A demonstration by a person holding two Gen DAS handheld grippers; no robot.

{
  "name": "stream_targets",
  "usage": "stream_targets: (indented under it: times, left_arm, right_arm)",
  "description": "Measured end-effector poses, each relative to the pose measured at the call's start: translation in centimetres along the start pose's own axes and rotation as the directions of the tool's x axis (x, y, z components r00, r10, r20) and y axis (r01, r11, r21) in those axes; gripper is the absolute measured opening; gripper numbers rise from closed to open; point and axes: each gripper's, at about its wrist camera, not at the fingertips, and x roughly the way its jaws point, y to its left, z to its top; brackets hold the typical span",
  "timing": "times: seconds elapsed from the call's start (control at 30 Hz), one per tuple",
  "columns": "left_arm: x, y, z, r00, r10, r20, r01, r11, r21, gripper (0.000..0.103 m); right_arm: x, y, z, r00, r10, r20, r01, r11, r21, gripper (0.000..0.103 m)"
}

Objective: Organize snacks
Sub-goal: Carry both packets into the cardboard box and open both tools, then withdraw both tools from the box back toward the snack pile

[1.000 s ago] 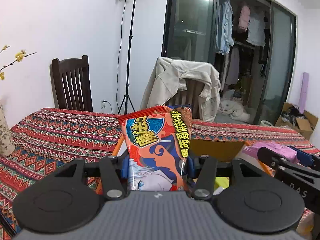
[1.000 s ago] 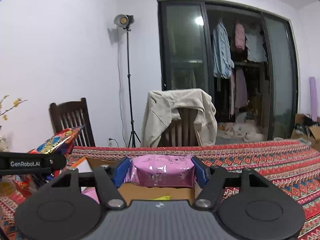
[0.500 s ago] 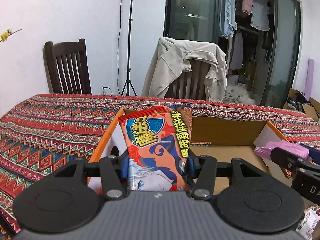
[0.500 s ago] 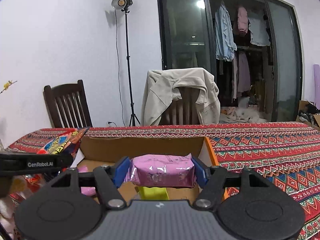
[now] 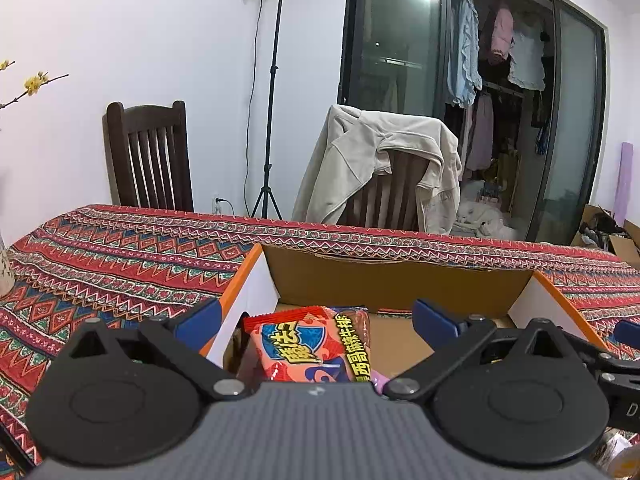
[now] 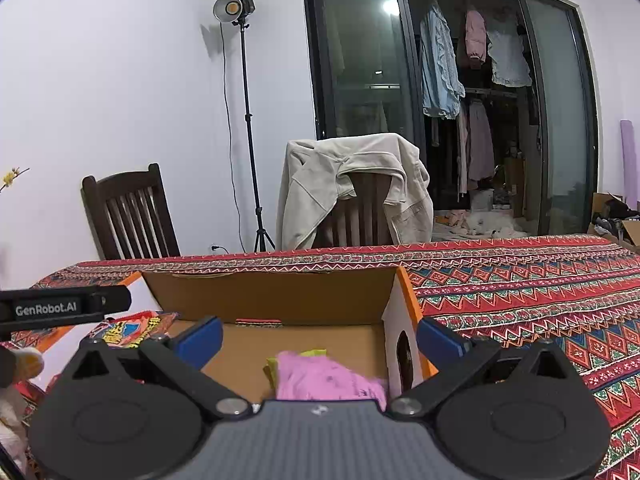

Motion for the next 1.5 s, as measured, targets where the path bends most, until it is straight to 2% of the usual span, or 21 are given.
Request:
stream_targets:
  times: [0.43, 0.73, 1.2, 1.5]
  left_arm:
    - [-2.0, -0.4, 1.4, 1.000, -0.010, 0.015, 0.010, 1.000, -0.009, 0.103]
    - [-6.0, 0.0, 1.9, 0.999, -0.036, 0.018, 0.036, 0.999, 0.006, 0.103]
    - [-13.3, 1.5, -1.4, 0.998, -0.067, 0.017, 0.066, 0.997, 0.029, 0.103]
    - [-15.8, 2.8, -4.5, 0.996, -0.086, -0.003, 0.086, 0.996, 0.016, 0.103]
  right_arm:
    - [-2.2, -0.1, 1.3, 1.000, -0.004, 0.003, 0.004, 0.999, 0.033, 0.103]
    - [-6.7, 0.4, 1.2, 1.000, -0.003, 0.011, 0.003, 1.000, -0.008, 0.103]
    - [-14.3, 1.2, -2.6, 0.999, 0.027, -0.018, -0.028, 0.999, -0.044, 0.103]
    - [-17.4, 1.4, -5.6, 0.998, 0.032, -0.052, -0.034, 0.998, -0.051, 0.103]
